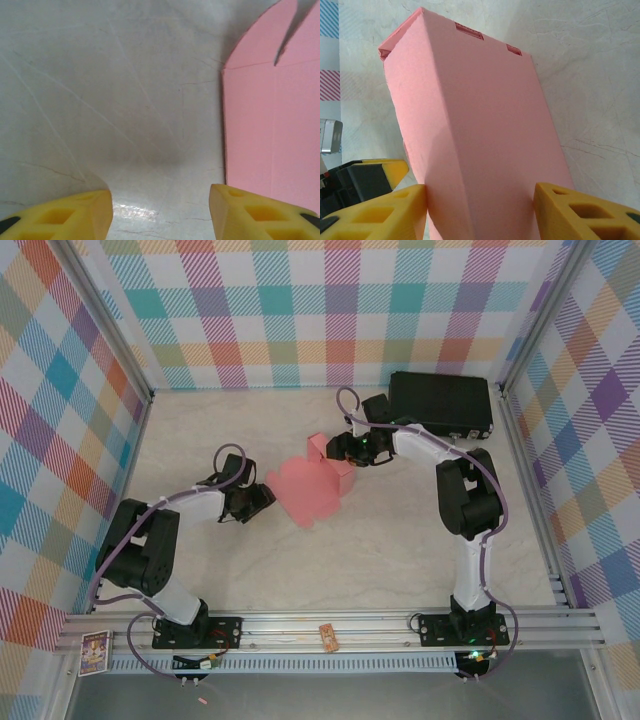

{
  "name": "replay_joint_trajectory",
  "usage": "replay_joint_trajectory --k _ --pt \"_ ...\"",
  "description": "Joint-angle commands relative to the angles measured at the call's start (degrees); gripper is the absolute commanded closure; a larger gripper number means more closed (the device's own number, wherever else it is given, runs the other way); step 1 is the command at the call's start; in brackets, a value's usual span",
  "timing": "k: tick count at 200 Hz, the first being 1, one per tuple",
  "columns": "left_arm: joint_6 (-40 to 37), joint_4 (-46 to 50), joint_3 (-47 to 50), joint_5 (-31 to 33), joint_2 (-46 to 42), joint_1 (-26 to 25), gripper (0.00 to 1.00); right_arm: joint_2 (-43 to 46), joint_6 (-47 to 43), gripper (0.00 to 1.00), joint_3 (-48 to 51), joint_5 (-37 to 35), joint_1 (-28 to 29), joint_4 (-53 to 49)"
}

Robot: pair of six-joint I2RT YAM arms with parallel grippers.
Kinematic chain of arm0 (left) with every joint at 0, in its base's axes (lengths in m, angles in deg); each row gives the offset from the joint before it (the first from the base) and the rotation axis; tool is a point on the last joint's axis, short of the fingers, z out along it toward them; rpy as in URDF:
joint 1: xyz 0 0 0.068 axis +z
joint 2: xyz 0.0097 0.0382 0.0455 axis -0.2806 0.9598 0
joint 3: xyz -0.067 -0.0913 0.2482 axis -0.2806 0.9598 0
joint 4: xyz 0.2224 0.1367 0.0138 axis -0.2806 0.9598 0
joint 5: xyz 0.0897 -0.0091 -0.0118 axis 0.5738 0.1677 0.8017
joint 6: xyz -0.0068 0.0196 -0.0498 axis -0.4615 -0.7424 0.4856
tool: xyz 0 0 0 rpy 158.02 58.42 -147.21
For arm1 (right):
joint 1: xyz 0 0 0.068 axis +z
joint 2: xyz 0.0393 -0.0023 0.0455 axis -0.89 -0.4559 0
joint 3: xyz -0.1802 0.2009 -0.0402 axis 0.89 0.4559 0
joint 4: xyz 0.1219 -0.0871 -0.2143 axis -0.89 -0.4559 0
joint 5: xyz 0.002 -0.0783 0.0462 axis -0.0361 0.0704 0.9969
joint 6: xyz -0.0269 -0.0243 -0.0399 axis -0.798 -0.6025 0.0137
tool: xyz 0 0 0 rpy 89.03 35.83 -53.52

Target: Fold the paper box

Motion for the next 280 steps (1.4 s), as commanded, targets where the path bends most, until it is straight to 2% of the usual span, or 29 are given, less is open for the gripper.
replay_joint_trajectory --k 1,70,105,132,211,280 --pt "1.15 -13.47 -2.73 -7.69 6.55 -1.13 0.49 0.36 1.09 0.43 1.74 -0.31 -0.41 -0.83" --pt "-3.40 -16.11 -6.71 -9.43 7.09 1.87 0.49 2.38 2.02 0.43 3.69 -1.28 -0.41 0.33" --pt "-9.77 -7.37 -12.21 -5.74 3.97 2.51 0.58 2.59 2.15 0.44 3.49 -1.61 -0.48 -0.17" --pt "-12.40 -2.52 -14.81 -1.70 2.20 2.56 0.58 2.65 2.30 0.43 3.43 -1.97 -0.59 -0.40" --pt "-16.60 2.65 -22.10 -0.37 10.14 3.48 0.50 2.33 3.03 0.43 3.47 -0.47 -0.56 0.59" --pt "-20.54 3.96 -24.92 -2.07 16.11 3.61 0.51 2.06 2.97 0.43 3.25 0.16 -0.59 0.55"
